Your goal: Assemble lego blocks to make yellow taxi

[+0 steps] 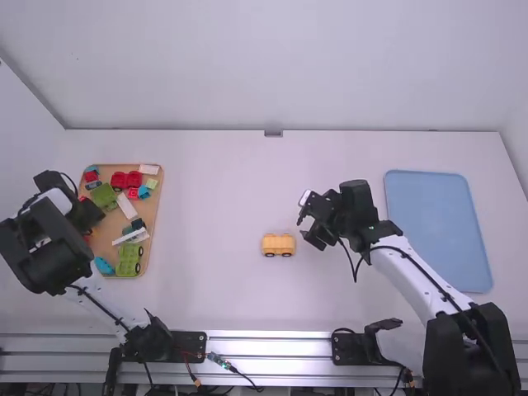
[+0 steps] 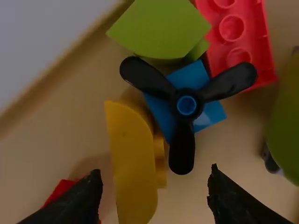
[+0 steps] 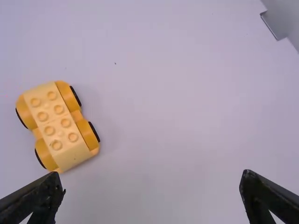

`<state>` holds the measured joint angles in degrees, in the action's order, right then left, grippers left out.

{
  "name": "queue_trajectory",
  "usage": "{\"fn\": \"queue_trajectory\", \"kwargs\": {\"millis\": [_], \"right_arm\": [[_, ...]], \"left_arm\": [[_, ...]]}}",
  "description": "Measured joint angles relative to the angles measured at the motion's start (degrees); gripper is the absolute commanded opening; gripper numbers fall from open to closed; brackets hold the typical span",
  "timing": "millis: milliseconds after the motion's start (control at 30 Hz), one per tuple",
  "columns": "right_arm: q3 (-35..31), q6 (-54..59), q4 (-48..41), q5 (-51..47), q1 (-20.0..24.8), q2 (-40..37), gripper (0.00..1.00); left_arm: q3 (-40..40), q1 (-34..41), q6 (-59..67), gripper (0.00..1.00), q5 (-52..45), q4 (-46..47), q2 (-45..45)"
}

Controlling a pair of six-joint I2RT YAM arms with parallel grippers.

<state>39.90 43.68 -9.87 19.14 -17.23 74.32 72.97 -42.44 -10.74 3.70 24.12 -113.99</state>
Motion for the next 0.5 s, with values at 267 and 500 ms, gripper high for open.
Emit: {"fn": "queue_trajectory", "kwargs": {"millis": [267,500], "right_arm": [[0.0,0.0,-0.9,0.0,0.0,0.0,0.99],[0.0,0.0,-1.0,0.0,0.0,0.0,0.99]], "left_arm": [[-0.9,0.0,-1.9,0.64,2.4,-0.7,0.0],[-4.4,0.0,-3.7,0.62,3.0,-7.0,0.0]]}}
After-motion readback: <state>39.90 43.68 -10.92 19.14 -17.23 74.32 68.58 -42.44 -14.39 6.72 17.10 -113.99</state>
